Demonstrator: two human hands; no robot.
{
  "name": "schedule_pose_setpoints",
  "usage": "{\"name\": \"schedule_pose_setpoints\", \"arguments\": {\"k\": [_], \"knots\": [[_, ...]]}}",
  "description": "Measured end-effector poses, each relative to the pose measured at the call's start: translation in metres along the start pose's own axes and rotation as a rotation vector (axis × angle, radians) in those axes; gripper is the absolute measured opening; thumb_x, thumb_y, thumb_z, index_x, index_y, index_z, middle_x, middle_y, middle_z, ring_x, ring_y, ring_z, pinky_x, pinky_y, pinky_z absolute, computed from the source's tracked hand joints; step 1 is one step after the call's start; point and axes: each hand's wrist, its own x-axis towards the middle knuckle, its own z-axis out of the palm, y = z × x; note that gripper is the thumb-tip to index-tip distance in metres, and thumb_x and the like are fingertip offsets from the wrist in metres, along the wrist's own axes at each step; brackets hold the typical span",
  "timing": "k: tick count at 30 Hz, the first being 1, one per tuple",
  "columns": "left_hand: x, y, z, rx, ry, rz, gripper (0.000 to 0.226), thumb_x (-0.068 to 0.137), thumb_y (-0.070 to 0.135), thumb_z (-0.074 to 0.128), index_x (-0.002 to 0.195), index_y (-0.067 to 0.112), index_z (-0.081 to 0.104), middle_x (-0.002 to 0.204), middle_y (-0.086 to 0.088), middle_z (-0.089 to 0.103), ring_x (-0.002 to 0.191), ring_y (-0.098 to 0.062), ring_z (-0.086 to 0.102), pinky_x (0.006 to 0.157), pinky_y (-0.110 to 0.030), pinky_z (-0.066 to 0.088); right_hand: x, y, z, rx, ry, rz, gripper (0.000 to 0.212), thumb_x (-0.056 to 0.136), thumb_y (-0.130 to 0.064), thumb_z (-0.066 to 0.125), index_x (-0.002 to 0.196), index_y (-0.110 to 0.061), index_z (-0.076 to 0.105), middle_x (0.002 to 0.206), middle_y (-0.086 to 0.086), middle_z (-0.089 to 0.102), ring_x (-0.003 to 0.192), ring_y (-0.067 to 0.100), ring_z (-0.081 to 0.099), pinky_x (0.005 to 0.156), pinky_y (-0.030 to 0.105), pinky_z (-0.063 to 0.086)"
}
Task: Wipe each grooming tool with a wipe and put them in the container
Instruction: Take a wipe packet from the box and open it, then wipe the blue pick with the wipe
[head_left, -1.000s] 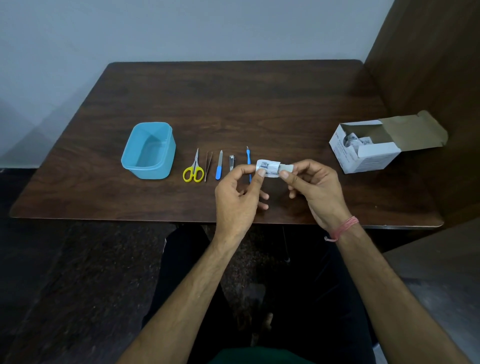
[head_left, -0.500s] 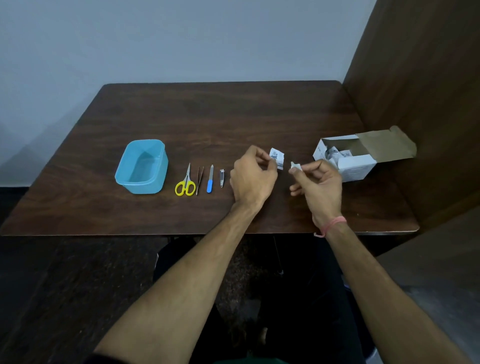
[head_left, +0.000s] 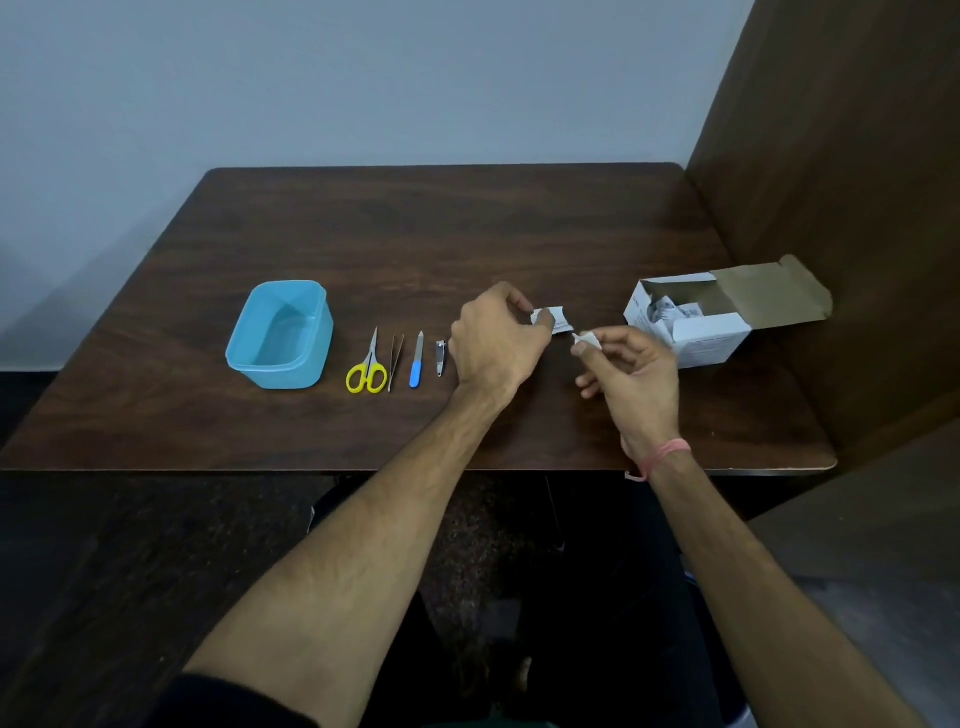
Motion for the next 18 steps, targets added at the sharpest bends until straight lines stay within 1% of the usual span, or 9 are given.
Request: {"name": "schedule_pose_setpoints", "arguments": {"k": [3,6,9,11,14,16,18], "knots": [[-0.005,-0.013,-0.028,0.027,0.045,0.005,0.020,0.089,0.048,0.081,0.088,0.030,0.072,0.071,0.015,0.067,0.076,-0.012,0.070,0.074,-0.032,0.052,-0.001,0.003,0.000,-0.009,-0.012,-0.011,0.009,0.096,-0.008,0.084,0.101,-0.011,0.078,0.092,0.014,0.081,0.057,0.016,0.068,0.051,0.025,0.055],[-0.018,-0.034,-0.055,0.066,0.100,0.028,0.020,0.091,0.045,0.082,0.085,0.030,0.071,0.063,0.012,0.062,0.068,-0.011,0.066,0.071,-0.032,0.051,0.000,0.005,0.000,-0.054,-0.030,-0.027,0.009,0.096,-0.010,0.084,0.103,-0.012,0.079,0.093,0.020,0.079,0.058,0.017,0.068,0.051,0.025,0.055],[-0.033,-0.047,-0.072,0.135,0.113,0.068,0.018,0.092,0.044,0.082,0.086,0.030,0.072,0.059,0.010,0.061,0.061,-0.006,0.062,0.068,-0.032,0.049,0.000,0.007,0.001,-0.113,-0.055,-0.044,0.010,0.097,-0.011,0.084,0.105,-0.014,0.080,0.094,0.018,0.078,0.061,0.017,0.069,0.052,0.024,0.055],[-0.038,-0.050,-0.076,0.193,0.084,0.076,0.017,0.093,0.047,0.082,0.092,0.032,0.076,0.064,0.011,0.065,0.065,-0.007,0.065,0.068,-0.032,0.051,-0.001,0.007,0.002,-0.141,-0.069,-0.048,0.010,0.097,-0.012,0.083,0.107,-0.016,0.081,0.093,0.013,0.078,0.062,0.017,0.069,0.052,0.024,0.055],[-0.036,-0.050,-0.072,0.300,0.036,0.062,0.026,0.092,0.061,0.080,0.100,0.036,0.083,0.079,0.009,0.075,0.083,-0.020,0.075,0.076,-0.037,0.060,-0.004,0.007,0.002,-0.158,-0.073,-0.049,0.011,0.098,-0.013,0.082,0.109,-0.017,0.083,0.093,0.007,0.078,0.062,0.016,0.068,0.051,0.024,0.055],[-0.034,-0.048,-0.067,0.350,0.029,0.050,0.032,0.090,0.068,0.078,0.100,0.037,0.084,0.087,0.006,0.079,0.089,-0.026,0.077,0.078,-0.039,0.063,-0.006,0.006,0.002,-0.160,-0.068,-0.054,0.011,0.100,-0.014,0.081,0.110,-0.018,0.083,0.094,0.006,0.080,0.060,0.015,0.067,0.051,0.024,0.055],[-0.033,-0.047,-0.063,0.388,0.013,0.035,0.035,0.090,0.070,0.078,0.095,0.036,0.085,0.087,0.006,0.078,0.091,-0.026,0.077,0.075,-0.037,0.059,-0.008,0.005,0.002,-0.170,-0.063,-0.054,0.013,0.101,-0.012,0.080,0.112,-0.018,0.084,0.095,0.004,0.082,0.059,0.014,0.067,0.051,0.024,0.055]]}}
